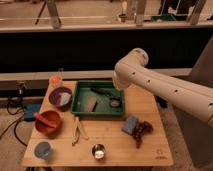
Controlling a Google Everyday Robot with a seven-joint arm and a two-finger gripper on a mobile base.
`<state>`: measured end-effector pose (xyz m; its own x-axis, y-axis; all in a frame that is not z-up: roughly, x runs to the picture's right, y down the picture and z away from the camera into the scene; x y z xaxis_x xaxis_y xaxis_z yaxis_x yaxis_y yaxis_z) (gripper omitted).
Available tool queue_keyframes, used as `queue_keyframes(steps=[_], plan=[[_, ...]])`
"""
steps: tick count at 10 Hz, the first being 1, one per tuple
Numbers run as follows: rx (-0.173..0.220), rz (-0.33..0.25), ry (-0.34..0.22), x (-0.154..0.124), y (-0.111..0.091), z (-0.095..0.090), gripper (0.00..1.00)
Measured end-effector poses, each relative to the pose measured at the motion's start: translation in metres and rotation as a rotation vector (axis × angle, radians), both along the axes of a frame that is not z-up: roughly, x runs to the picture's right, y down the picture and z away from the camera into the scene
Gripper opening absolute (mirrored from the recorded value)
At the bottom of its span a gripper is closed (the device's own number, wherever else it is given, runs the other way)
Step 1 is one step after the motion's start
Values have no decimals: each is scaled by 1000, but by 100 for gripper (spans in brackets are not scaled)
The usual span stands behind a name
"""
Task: Place towel in tray
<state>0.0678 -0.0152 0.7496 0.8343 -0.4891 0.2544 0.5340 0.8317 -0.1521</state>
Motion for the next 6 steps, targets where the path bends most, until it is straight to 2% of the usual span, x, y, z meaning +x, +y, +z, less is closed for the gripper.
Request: queue_keyframes(steps=[2, 4, 6], plan=[[11, -34, -44, -13, -7, -4, 0], [16, -85, -106, -45, -14, -10, 0], [9, -155, -176, -99, -20, -15, 0]])
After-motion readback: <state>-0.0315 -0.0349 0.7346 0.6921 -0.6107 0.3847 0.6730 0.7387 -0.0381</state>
